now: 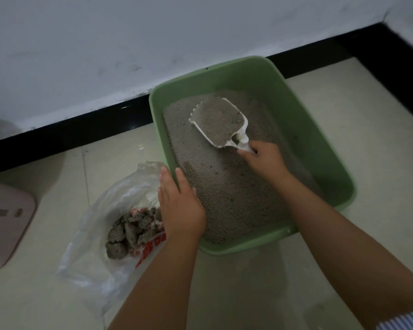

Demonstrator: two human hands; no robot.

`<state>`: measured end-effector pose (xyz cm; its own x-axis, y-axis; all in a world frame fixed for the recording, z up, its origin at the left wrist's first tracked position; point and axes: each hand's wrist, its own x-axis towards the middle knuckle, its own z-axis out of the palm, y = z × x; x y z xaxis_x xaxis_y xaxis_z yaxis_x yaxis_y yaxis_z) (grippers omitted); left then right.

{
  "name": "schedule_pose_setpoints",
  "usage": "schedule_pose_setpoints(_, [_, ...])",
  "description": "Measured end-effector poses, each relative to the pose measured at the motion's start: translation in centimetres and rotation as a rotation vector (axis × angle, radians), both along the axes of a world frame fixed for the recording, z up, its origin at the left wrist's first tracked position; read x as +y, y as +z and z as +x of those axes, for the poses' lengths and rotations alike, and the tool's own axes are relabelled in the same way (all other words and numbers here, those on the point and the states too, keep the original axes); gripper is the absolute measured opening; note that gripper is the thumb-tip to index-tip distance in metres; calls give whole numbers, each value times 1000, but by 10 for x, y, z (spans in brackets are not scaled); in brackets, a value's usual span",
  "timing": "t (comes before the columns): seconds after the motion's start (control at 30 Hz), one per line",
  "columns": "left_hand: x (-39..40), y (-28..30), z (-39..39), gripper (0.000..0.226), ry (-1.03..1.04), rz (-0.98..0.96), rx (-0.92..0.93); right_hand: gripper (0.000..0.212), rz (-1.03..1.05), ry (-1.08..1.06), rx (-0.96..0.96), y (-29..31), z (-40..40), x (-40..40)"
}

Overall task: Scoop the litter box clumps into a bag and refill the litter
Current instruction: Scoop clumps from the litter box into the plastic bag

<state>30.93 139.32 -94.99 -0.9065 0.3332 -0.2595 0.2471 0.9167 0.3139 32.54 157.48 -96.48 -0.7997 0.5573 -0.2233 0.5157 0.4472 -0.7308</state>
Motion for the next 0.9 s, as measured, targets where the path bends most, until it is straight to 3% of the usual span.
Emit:
schedule_pose_setpoints(0.23, [-1, 0, 1, 57, 0, 52, 24, 18, -15, -116, 97, 14, 20, 4])
schedule_pose_setpoints(0.33, [-1, 0, 1, 57, -1, 43, 39, 22, 32, -37, 12, 16, 24, 3])
schedule_pose_setpoints(0.6, [0, -1, 2, 57, 25, 36, 58, 25, -22, -3, 41, 16, 20, 1])
schedule_pose_setpoints(0.9, [-1, -5, 3, 57, 30, 99, 88, 15, 102, 211, -124, 36, 48, 34])
